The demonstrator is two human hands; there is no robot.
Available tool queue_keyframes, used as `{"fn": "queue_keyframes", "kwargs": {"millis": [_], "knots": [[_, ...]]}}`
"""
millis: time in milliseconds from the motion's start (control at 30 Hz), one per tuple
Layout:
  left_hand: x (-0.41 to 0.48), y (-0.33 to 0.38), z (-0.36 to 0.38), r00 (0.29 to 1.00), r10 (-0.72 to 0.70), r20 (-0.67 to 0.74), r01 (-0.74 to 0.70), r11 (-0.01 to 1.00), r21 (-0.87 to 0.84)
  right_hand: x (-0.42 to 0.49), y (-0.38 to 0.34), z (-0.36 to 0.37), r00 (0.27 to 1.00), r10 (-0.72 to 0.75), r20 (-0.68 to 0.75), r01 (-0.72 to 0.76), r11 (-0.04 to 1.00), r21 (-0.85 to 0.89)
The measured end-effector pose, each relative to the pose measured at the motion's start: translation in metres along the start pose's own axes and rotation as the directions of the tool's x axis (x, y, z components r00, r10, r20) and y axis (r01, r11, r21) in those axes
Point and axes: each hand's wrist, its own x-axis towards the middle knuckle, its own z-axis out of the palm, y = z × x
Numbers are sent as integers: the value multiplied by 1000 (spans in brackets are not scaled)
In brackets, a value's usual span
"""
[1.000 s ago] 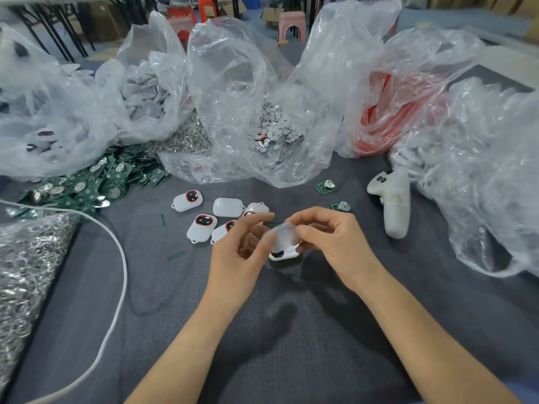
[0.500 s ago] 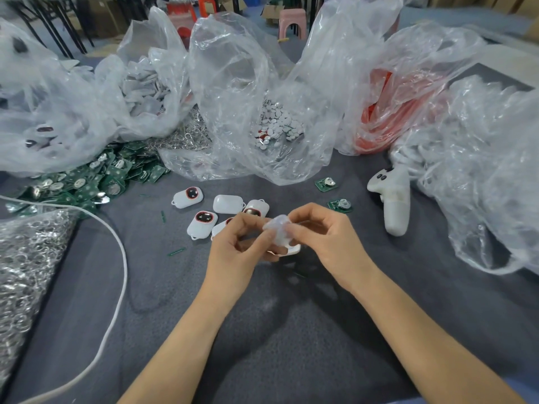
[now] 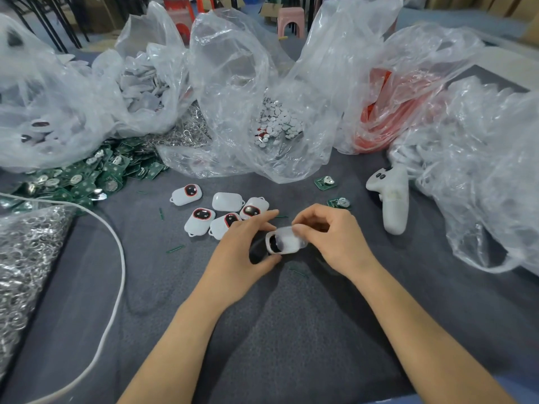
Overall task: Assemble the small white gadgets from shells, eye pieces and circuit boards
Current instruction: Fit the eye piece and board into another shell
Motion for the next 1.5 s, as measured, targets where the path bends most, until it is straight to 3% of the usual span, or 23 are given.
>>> {"fn": "queue_keyframes", "kwargs": {"millis": [1167,1500], "knots": [[0,-2,1,999,30,22,-30,999,19,-2,0,10,1000,-16,24,21,964,-264],[2,-1,1,995,93,21,-93,995,36,-1,-1,3,999,8,38,1,969,-248]]}}
